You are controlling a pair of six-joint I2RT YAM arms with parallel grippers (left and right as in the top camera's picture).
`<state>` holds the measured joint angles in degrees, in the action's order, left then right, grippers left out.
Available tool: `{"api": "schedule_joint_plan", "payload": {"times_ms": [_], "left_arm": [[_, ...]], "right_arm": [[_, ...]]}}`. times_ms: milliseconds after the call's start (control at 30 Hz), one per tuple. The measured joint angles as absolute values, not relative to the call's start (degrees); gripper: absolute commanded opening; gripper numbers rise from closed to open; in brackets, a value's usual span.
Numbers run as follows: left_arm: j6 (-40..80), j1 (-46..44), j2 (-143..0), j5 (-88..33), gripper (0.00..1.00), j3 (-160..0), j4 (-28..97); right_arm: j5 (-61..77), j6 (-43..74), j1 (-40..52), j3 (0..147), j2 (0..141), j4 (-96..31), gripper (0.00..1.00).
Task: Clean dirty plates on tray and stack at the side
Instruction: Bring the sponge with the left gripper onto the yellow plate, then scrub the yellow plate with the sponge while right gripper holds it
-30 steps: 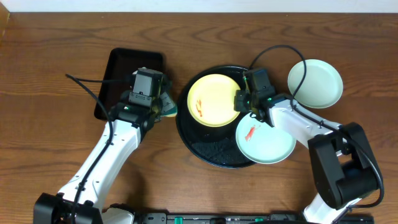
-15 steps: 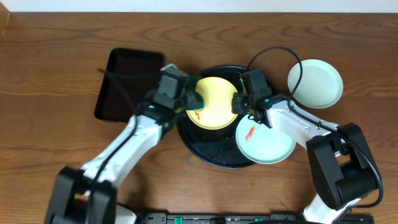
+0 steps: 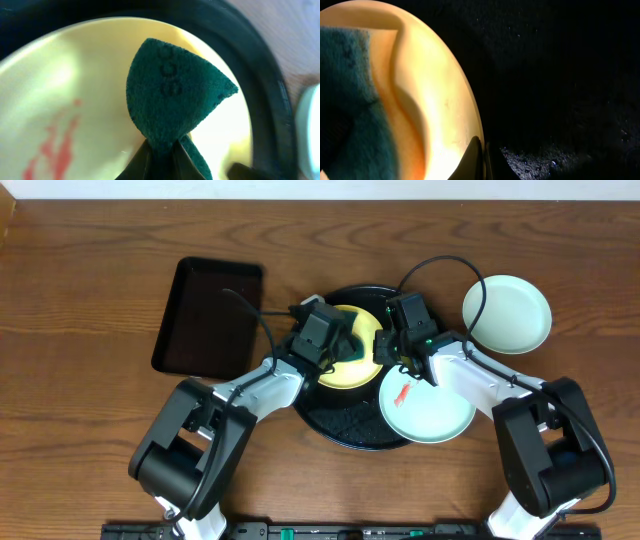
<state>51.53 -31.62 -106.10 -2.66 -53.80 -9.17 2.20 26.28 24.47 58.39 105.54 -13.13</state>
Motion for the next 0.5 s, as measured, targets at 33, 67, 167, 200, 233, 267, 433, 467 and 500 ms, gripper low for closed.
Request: {"api": "schedule_joint_plan", "payload": {"times_ms": [33, 67, 167, 200, 233, 267, 433, 467, 500], "left_arm": [[51.68, -31.62, -106.10, -1.72, 0.08, -53.82, -8.14], [51.90, -31.68, -106.08, -0.60, 0.08, -53.98, -6.94], [52.36, -32.12, -106.04, 3.27, 0.08, -54.59, -3.05], [52.34, -32.34, -105.97, 4.45, 0.08, -54.74, -1.96], [52.31, -32.53, -105.86, 5.63, 0.08, -54.96, -0.89], [52.31, -32.75, -105.75, 7.03, 0.08, -55.22, 0.25], [52.03, -33.12, -104.99, 13.28, 0.08, -55.57, 4.60], [51.40, -33.12, -104.75, 14.35, 0.08, -55.57, 5.15], [50.70, -33.15, -104.53, 15.29, 0.08, -55.57, 5.54]], "right_arm": [[2.39, 26.28, 24.47, 58.39, 105.58, -13.19, 0.01], [2.59, 26.28, 24.47, 58.39, 105.60, -13.26, 0.01], [3.16, 26.28, 24.67, 58.39, 105.71, -13.26, 0.01], [3.31, 26.28, 24.67, 58.39, 105.73, -13.26, 0.01], [3.66, 26.26, 24.67, 58.39, 105.78, -13.23, 0.01], [4.03, 26.26, 24.67, 58.39, 105.78, -13.21, 0.01], [4.78, 26.09, 24.67, 58.39, 105.80, -13.04, 0.01], [4.84, 26.09, 24.69, 58.39, 105.80, -13.04, 0.01], [4.86, 26.09, 24.69, 58.39, 105.80, -13.10, 0.01]]}}
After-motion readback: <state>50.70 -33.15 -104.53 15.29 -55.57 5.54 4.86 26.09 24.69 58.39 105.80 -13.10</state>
